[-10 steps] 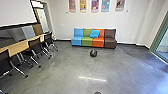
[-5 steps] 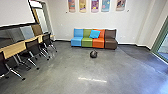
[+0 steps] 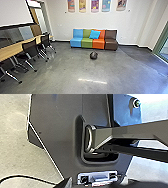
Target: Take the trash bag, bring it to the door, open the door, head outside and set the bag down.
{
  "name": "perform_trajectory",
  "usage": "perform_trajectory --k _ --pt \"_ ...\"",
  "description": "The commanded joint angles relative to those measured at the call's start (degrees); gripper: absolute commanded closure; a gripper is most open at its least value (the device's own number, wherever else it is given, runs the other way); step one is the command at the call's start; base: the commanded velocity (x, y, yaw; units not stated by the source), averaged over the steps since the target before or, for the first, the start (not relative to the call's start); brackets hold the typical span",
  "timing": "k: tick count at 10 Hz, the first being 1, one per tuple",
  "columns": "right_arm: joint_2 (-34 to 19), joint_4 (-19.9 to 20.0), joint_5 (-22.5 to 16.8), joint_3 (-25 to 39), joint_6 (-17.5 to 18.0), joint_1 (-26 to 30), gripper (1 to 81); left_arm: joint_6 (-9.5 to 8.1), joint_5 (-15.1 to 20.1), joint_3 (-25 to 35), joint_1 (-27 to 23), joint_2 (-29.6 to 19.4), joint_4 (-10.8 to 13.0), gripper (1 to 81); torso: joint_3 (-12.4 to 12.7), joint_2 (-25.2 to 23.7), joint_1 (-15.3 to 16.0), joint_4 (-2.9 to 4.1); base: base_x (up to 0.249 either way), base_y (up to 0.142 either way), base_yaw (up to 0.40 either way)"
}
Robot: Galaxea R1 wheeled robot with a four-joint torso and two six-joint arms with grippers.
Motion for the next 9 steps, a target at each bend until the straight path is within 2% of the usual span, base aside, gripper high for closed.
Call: perform_trajectory --k 1,9 --pt "-0.02 -0.4 -4.15 0.14 -0.34 1.68 1.0 0.19 4.1 0.36 -1.04 -0.02 0.43 1.0 0.0 0.0 0.0 0.0 0.191 0.0 0.0" --pt "-0.02 -0.14 -4.15 0.14 -0.34 1.68 1.0 0.2 4.1 0.36 -1.04 0.24 0.78 1.0 0.0 0.0 0.0 0.0 0.19 0.0 0.0"
